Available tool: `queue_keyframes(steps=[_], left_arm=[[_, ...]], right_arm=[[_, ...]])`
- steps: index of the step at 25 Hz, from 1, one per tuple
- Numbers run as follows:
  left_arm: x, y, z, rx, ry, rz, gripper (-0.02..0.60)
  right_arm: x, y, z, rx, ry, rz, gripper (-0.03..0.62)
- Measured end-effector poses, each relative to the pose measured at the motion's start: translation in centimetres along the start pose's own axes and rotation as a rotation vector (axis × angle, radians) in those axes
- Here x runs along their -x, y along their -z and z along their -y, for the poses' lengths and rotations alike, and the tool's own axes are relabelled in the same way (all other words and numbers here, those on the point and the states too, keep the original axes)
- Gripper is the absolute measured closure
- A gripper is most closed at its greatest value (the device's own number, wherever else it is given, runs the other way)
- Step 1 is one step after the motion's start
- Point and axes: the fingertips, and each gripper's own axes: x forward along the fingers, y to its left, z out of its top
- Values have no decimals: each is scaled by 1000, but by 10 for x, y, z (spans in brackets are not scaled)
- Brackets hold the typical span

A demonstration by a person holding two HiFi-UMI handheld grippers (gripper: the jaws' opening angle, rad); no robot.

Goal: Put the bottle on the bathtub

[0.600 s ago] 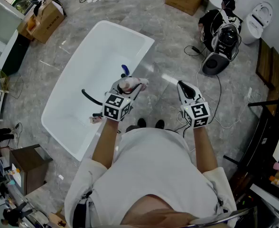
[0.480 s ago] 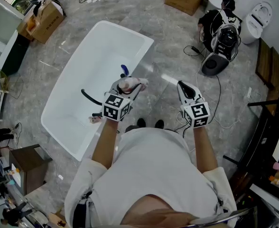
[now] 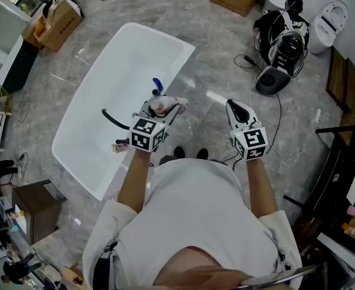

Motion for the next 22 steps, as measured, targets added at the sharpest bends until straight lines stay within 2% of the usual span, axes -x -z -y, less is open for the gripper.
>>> queue_keyframes(steps=[8,22], left_arm=[[-9,4,15,8,-10,-14,360],[-17,10,38,23,-57,-4,360]], right_arm=[[10,9,14,43,8,-17,559],[37,32,46,-1,8,-3,559]])
